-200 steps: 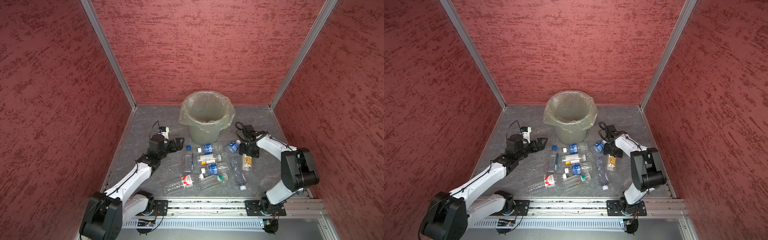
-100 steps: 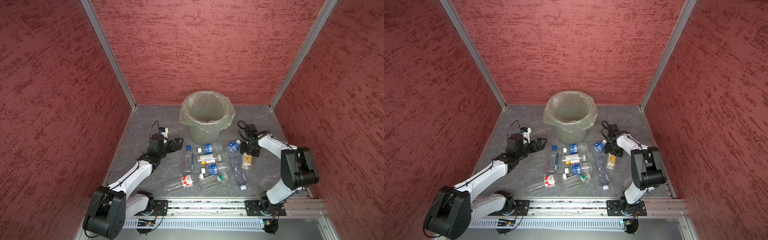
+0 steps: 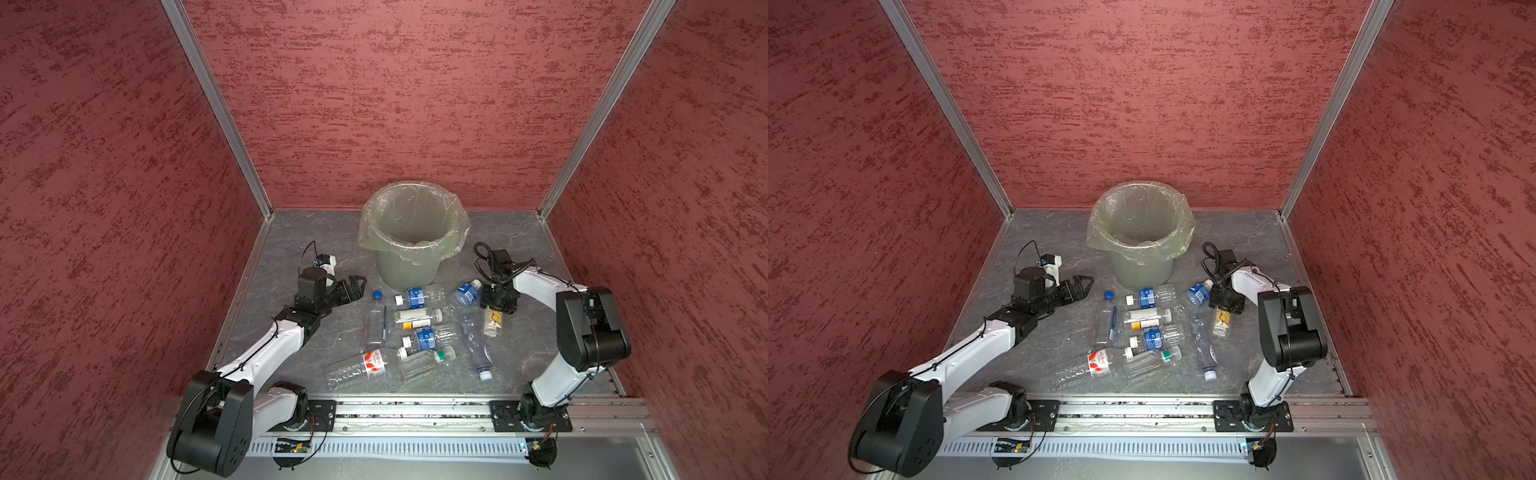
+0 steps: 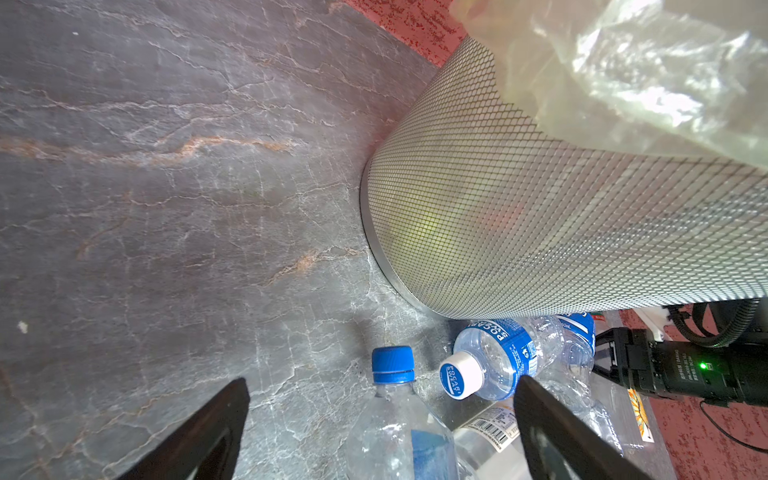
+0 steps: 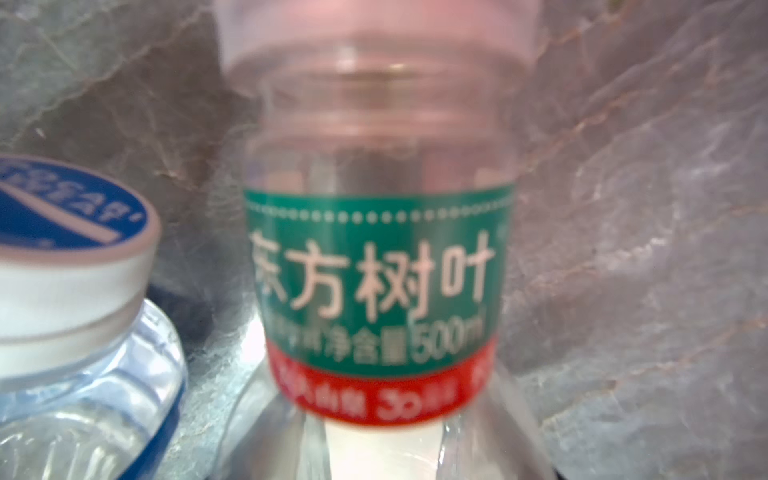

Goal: Throw the plastic bottles in the bin
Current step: 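Close the right gripper on the green-label tea bottle's neck and lift, then carry the green-label bottle over the bin and open the right gripper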

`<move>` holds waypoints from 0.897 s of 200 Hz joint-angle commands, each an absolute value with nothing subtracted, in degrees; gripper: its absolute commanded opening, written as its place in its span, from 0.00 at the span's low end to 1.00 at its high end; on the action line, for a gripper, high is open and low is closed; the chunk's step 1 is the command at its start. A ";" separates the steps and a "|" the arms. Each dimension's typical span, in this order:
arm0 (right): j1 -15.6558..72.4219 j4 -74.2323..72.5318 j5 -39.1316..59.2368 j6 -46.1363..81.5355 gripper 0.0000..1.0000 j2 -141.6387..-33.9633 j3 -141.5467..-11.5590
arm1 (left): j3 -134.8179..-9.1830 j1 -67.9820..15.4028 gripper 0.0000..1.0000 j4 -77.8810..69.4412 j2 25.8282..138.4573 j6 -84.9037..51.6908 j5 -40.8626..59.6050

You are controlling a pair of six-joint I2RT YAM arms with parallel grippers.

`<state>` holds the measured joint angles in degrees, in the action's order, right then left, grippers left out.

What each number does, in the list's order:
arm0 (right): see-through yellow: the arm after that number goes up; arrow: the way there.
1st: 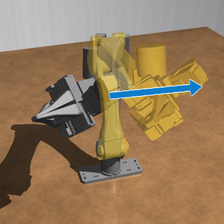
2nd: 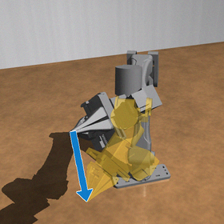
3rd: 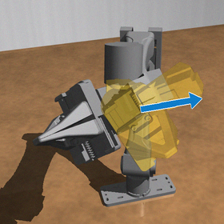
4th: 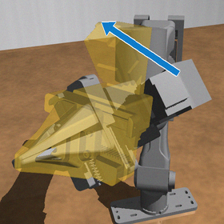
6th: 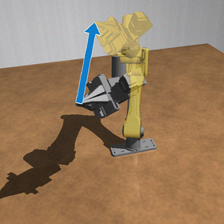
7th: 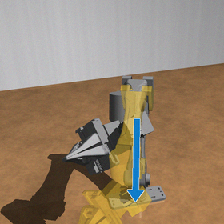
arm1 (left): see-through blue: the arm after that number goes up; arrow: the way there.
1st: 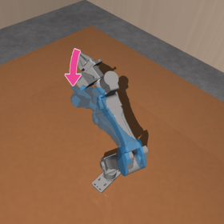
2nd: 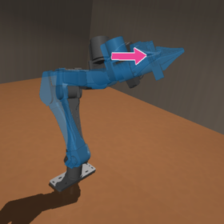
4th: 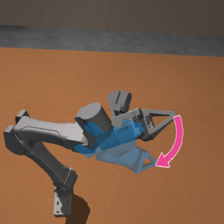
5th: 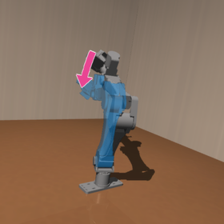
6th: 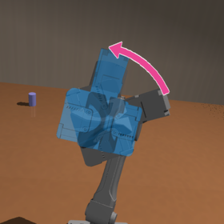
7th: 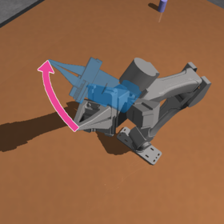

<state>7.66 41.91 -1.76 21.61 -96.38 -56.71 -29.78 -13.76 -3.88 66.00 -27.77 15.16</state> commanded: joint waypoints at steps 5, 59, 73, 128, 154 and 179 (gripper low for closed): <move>7.42 44.03 -4.10 22.40 0.51 -90.36 -57.58 | -30.30 -13.27 1.00 -5.43 66.36 -28.12 16.15; 10.33 45.05 -10.26 20.84 0.49 -76.08 -61.57 | -29.62 -13.10 1.00 -7.09 67.24 -28.27 16.45; 11.57 44.29 -11.98 20.70 0.47 -72.18 -61.45 | -29.69 -13.01 1.00 -7.00 67.19 -28.46 16.77; 21.51 38.05 -20.48 18.66 0.45 -56.24 -59.38 | -29.14 -13.01 0.99 -8.97 68.65 -28.21 16.86; 30.38 33.78 -27.55 16.61 0.46 -51.17 -58.10 | -28.33 -13.01 1.00 -11.47 69.97 -28.39 17.51; 37.24 27.81 -31.57 14.16 0.47 -45.83 -55.93 | -28.04 -13.01 0.99 -13.20 71.73 -28.22 17.57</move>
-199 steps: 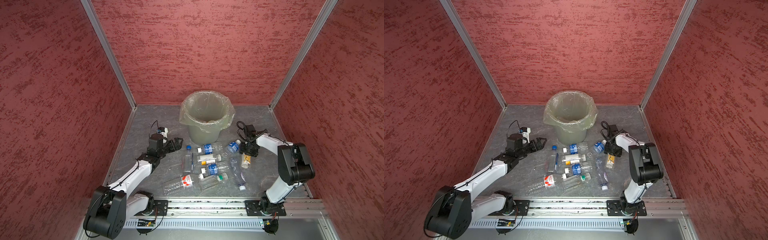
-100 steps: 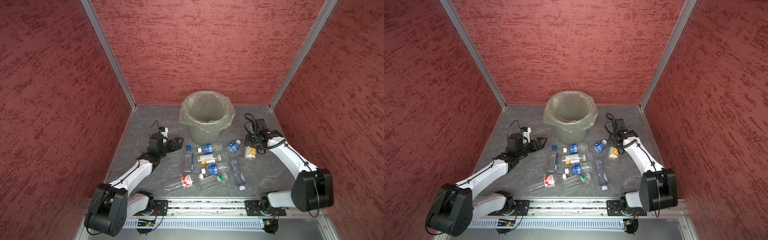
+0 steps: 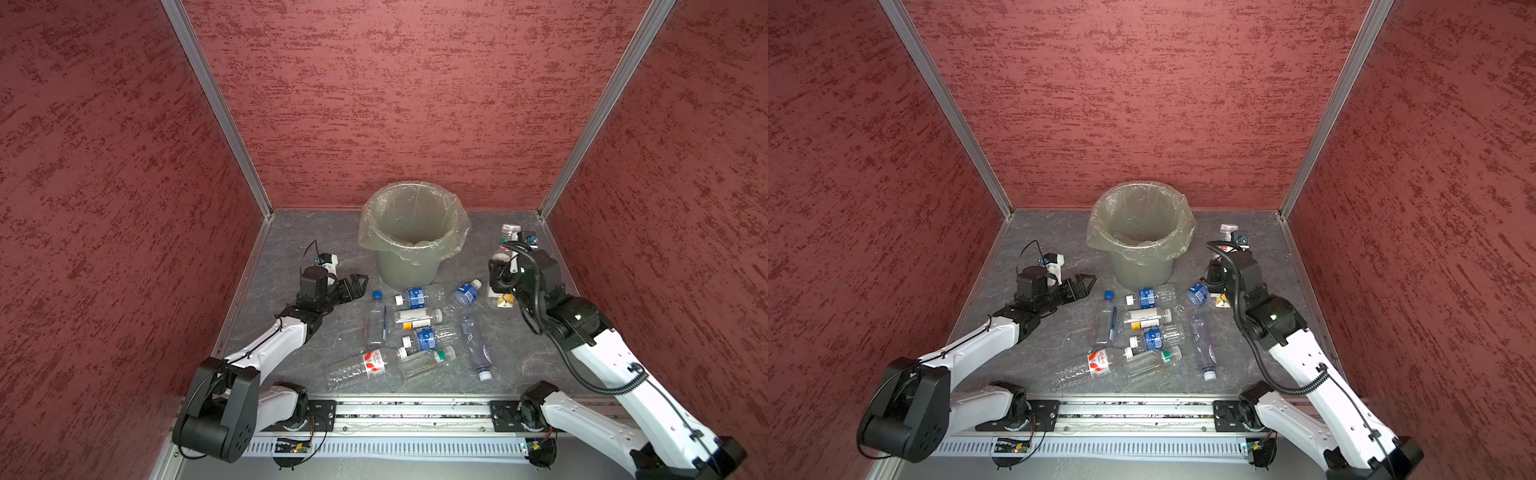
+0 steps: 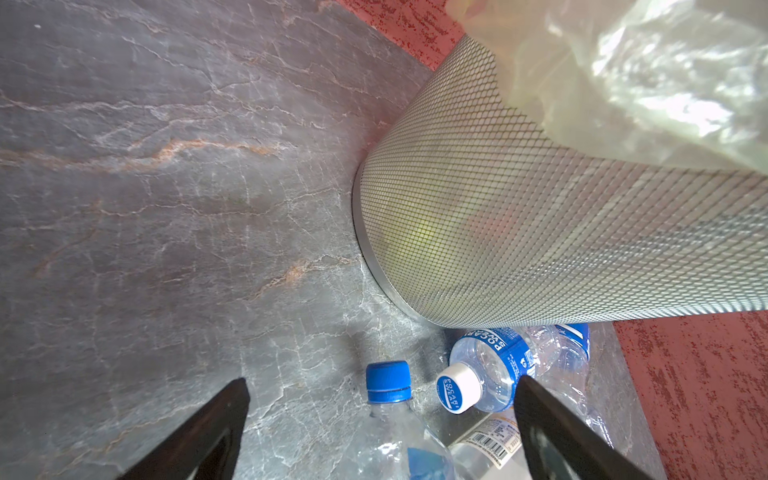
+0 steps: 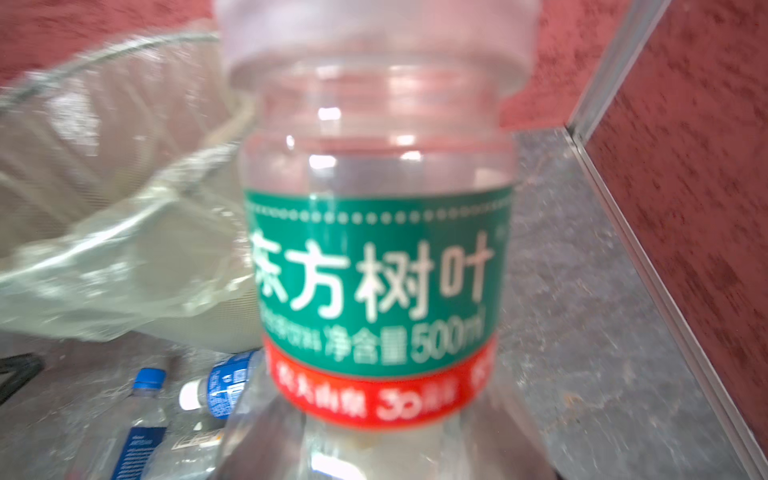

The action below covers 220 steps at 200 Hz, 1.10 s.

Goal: Throw the plastic bottles in the bin
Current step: 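Carry the green-label bottle over the bin and open the right gripper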

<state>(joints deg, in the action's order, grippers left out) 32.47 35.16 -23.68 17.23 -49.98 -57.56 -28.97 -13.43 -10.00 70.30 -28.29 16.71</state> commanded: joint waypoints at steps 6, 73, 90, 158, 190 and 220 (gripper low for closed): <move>38.56 26.58 -32.04 13.34 0.47 -44.94 -55.60 | -28.10 -13.01 1.00 -13.52 72.16 -28.21 17.65; 51.70 16.79 -38.71 7.05 0.48 -47.66 -59.96 | -28.03 -12.92 1.00 -15.73 74.06 -27.86 17.75; 51.86 14.97 -37.20 5.83 0.49 -51.88 -64.40 | -28.19 -12.90 0.99 -15.73 74.35 -27.88 17.86; 38.57 32.50 -25.10 8.62 0.82 -98.15 -122.34 | -29.18 -12.63 0.99 -15.51 75.88 -28.48 19.31; 35.47 42.79 -22.60 11.51 0.99 -109.14 -136.79 | -28.72 -12.13 1.00 -14.40 74.35 -28.69 20.09; 34.52 34.06 -22.38 11.77 0.99 -103.04 -125.31 | -28.56 -12.13 1.00 -14.05 73.33 -28.67 19.95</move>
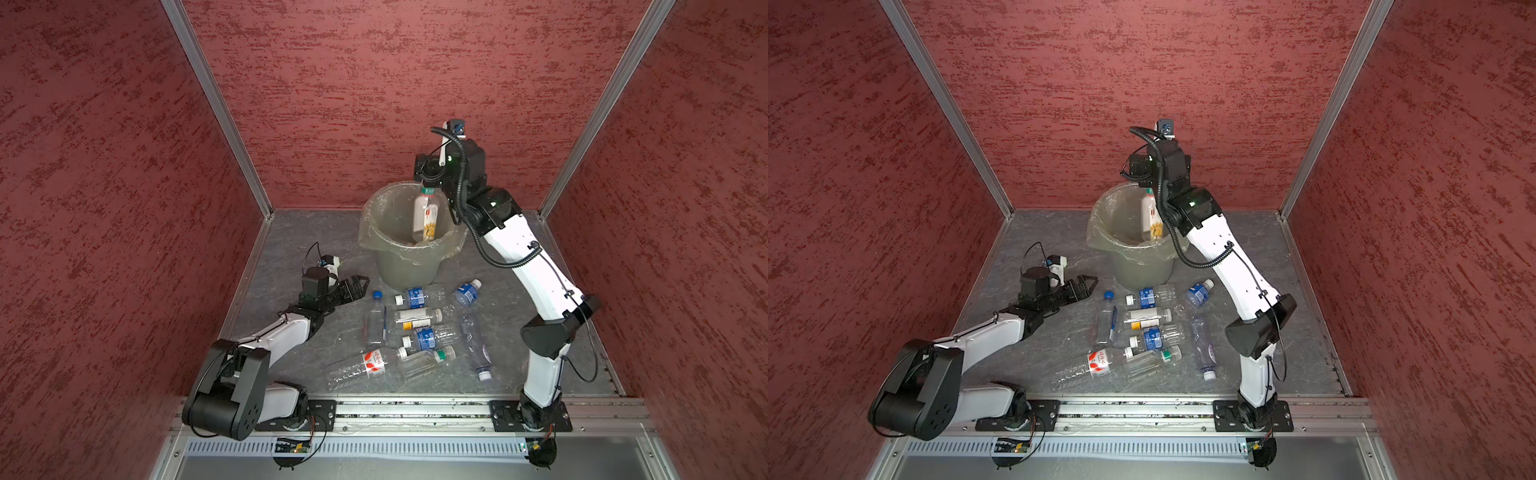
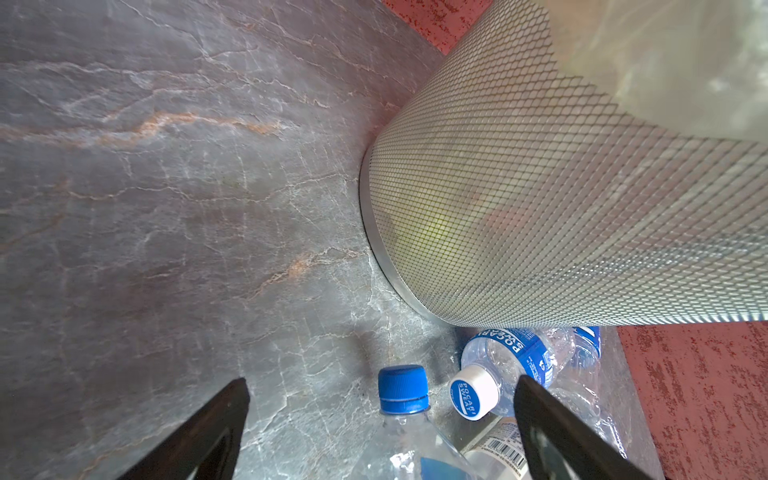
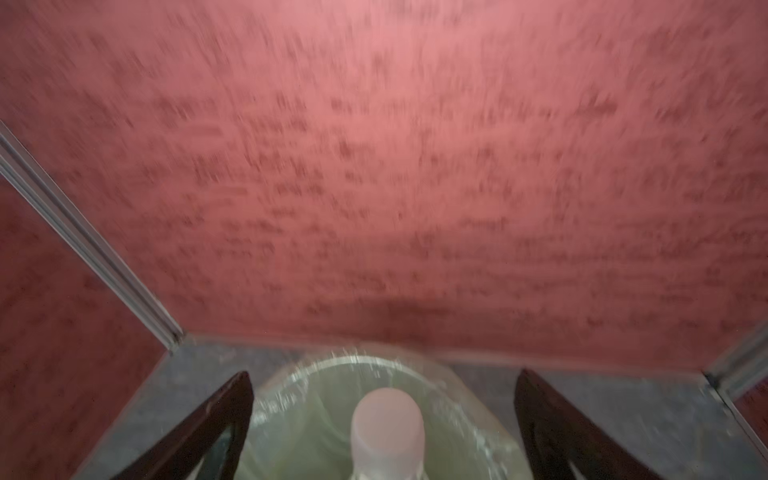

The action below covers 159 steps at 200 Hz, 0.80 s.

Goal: Throw the plastic bottles in the bin
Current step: 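Carry the green-label bottle over the bin and open the right gripper, then draw the right gripper back from the bin toward the bottles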

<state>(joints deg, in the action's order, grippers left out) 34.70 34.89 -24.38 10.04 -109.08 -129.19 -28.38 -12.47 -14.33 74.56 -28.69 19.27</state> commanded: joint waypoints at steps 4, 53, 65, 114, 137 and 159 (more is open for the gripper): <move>34.45 33.61 -22.18 11.70 0.99 -102.38 -124.55 | -28.50 -12.19 0.99 -14.04 73.38 -28.65 19.95; 34.45 33.80 -21.80 12.29 0.99 -92.18 -113.88 | -28.68 -13.81 1.00 -13.18 72.06 -27.32 18.82; 34.46 33.54 -22.87 12.77 0.99 -88.96 -108.82 | -28.86 -14.52 0.99 -11.93 71.23 -26.52 17.72; 34.41 30.29 -25.63 15.32 0.98 -73.25 -87.52 | -31.96 -18.54 0.99 -2.30 66.28 -24.73 11.71; 34.06 30.80 -26.62 16.74 0.97 -68.07 -79.67 | -33.20 -21.41 0.99 2.38 63.51 -23.82 9.18; 33.11 30.77 -26.39 18.36 0.96 -63.62 -72.22 | -33.90 -23.59 0.99 6.49 61.74 -23.99 8.15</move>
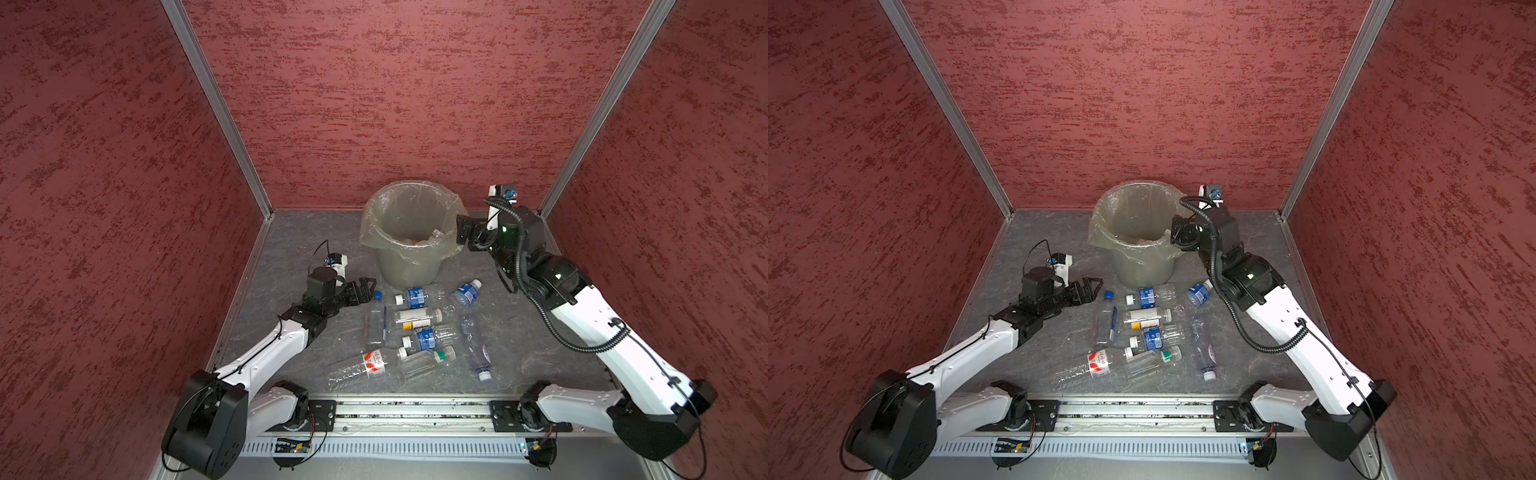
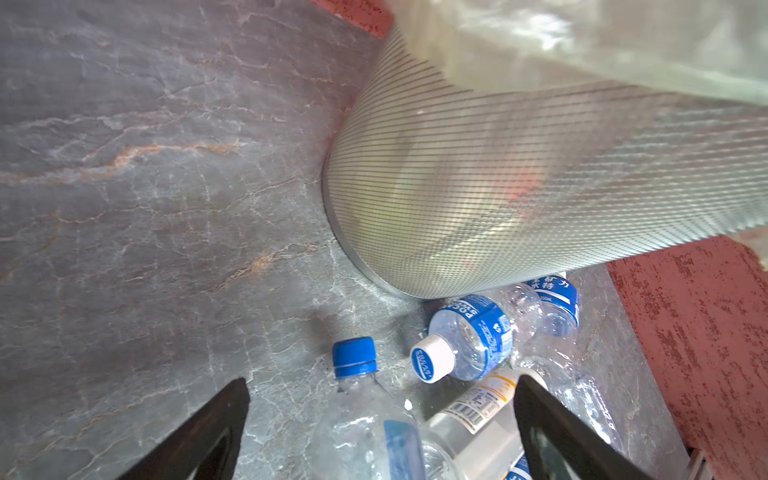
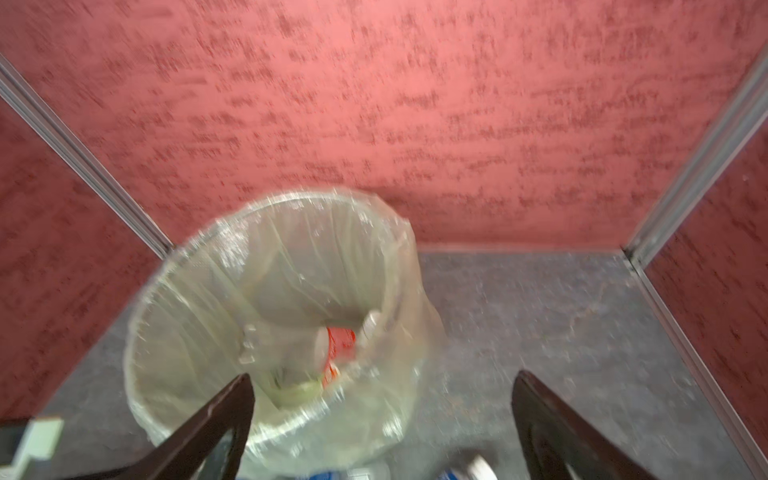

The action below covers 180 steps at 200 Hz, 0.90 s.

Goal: Throw the plastic bottles in the bin
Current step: 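Draw the right gripper back from the bin toward the bottles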

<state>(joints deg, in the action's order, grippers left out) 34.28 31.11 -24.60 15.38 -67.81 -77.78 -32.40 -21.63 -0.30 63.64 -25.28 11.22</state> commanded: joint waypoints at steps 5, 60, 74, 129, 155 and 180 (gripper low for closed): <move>32.88 30.60 -26.16 18.61 0.97 -62.72 -70.84 | -33.99 -24.07 1.00 7.33 61.41 -23.99 8.07; 30.70 29.79 -23.57 20.98 0.96 -55.68 -58.04 | -35.30 -28.74 0.97 16.27 59.28 -22.85 5.60; 30.19 29.88 -23.00 21.59 0.96 -54.58 -55.80 | -36.06 -29.42 0.94 18.82 59.70 -22.84 5.19; 28.47 31.08 -20.72 23.36 0.97 -51.29 -49.65 | -41.05 -33.88 0.92 24.83 67.70 -23.88 2.99; 27.95 32.24 -19.96 25.22 0.97 -49.07 -47.48 | -47.11 -34.72 0.92 32.01 73.90 -23.88 2.67; 27.47 33.26 -20.59 26.28 0.99 -49.04 -46.16 | -53.65 -34.71 0.94 39.27 79.34 -22.92 4.11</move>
